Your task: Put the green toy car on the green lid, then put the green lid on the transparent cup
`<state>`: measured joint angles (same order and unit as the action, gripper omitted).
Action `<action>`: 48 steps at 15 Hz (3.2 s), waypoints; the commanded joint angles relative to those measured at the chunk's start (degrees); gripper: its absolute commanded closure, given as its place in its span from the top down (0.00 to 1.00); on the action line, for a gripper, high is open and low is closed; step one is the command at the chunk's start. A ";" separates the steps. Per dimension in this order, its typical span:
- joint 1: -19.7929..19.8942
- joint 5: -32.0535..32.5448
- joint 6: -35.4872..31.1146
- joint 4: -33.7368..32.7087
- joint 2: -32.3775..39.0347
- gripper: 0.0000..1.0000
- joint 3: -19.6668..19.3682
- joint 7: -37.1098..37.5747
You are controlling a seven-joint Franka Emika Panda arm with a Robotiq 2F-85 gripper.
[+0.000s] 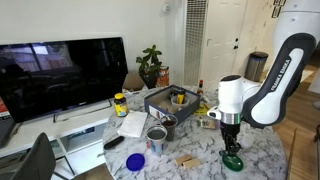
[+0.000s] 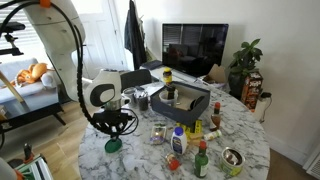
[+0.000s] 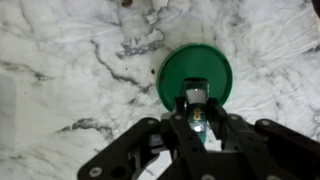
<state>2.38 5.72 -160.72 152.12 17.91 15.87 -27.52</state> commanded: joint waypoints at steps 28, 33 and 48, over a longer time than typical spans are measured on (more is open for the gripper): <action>-0.68 -1.03 -1.47 -1.15 5.47 0.91 -4.17 5.86; -0.28 -0.78 -3.72 -2.18 6.62 0.77 -5.41 5.75; 1.60 -1.43 -6.67 -0.95 6.15 0.68 -4.93 5.11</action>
<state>2.81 4.08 -164.29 149.91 23.76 10.71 -22.84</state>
